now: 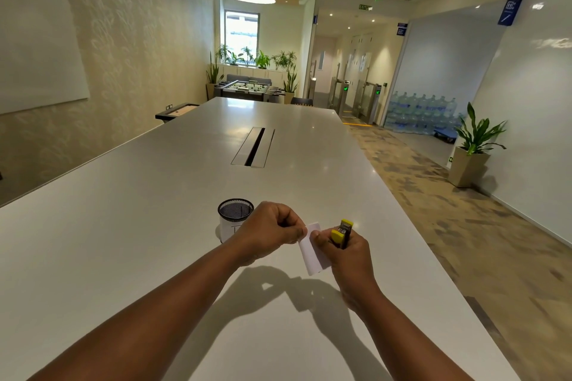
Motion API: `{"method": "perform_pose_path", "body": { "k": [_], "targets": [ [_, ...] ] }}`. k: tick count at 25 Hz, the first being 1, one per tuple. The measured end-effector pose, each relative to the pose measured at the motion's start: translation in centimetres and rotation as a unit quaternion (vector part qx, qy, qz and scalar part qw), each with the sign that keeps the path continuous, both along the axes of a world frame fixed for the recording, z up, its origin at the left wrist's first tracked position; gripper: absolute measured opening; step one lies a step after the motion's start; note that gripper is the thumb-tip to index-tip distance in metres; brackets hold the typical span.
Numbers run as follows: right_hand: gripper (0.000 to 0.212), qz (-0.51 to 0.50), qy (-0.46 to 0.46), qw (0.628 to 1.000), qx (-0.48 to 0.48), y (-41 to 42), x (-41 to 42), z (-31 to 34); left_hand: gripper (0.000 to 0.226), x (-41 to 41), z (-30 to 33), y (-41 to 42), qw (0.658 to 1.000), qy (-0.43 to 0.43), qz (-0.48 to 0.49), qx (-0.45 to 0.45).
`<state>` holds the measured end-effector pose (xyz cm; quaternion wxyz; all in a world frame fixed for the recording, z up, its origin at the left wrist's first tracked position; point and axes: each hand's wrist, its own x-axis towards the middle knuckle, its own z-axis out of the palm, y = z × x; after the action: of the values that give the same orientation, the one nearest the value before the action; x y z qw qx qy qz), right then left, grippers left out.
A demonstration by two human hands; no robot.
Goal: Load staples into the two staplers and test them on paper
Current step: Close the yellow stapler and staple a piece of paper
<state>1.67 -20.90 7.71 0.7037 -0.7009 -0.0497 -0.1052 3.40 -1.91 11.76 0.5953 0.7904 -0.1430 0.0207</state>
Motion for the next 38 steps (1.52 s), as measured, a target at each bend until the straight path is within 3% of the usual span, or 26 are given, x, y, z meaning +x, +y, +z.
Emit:
{"method": "perform_pose_path", "body": {
  "k": [6, 15, 25, 30, 35, 38],
  "targets": [
    [0.036, 0.0, -0.002, 1.0, 0.008, 0.1, 0.3, 0.1, 0.012, 0.0, 0.2, 0.0, 1.0, -0.023, 0.005, 0.009],
    [0.011, 0.021, -0.022, 0.999, 0.016, 0.0, 0.4, 0.4, 0.015, 0.4, 0.6, 0.1, 0.998, -0.048, 0.017, 0.035],
    [0.013, 0.022, -0.004, 1.0, 0.001, 0.3, 0.3, 0.7, 0.016, 0.7, 0.5, 0.3, 0.997, -0.059, 0.006, 0.041],
    [0.009, 0.036, 0.007, 0.999, 0.001, 0.2, 0.1, 0.9, 0.026, 0.3, -0.4, -0.1, 0.994, -0.016, 0.007, -0.108],
    [0.009, 0.023, -0.004, 1.0, 0.016, 0.5, -0.1, 1.0, 0.023, -0.6, -1.5, -1.0, 0.974, 0.049, 0.02, -0.221],
    [0.011, 0.019, -0.012, 0.999, 0.028, 0.8, -0.3, 1.1, 0.009, -1.2, -2.7, -1.8, 0.957, 0.114, 0.015, -0.266]
  ]
}}
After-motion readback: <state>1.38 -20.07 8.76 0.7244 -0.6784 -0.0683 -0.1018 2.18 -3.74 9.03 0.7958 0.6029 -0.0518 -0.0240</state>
